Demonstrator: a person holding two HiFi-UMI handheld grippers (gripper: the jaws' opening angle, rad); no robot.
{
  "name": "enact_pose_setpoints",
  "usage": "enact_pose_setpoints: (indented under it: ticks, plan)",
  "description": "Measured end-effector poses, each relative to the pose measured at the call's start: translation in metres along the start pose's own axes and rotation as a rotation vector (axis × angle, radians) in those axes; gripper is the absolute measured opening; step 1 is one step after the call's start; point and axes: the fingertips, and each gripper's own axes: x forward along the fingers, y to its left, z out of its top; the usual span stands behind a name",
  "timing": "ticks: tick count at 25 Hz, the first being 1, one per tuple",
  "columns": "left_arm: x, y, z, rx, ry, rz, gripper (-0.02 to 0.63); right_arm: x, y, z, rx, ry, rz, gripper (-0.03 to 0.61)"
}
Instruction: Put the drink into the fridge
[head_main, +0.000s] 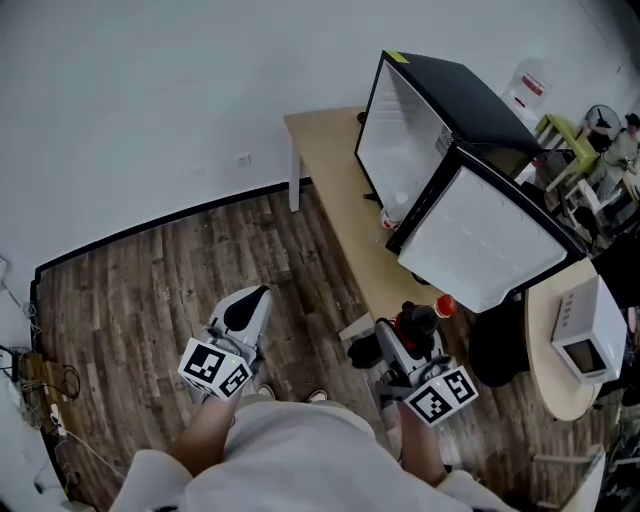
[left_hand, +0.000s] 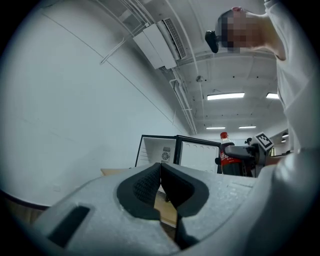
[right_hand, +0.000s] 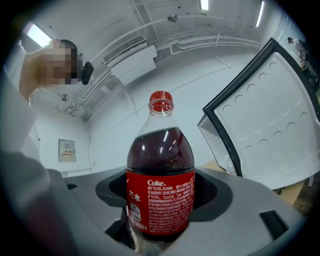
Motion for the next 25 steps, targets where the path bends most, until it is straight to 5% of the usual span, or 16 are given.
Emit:
enact_pose_setpoints:
  ticks: [18, 25]
  plan:
    - [0.032, 0.011, -0.025, -0.02, 0.067, 0.089, 0.015, 0.027, -0.05, -0.015, 0.021, 0.091, 0.036, 0.311]
    - [0.09, 0.055, -0.059, -0.083, 0.096, 0.024, 0.015, 0.076, -0.074, -0.031, 0.007, 0.143, 0.0, 0.311]
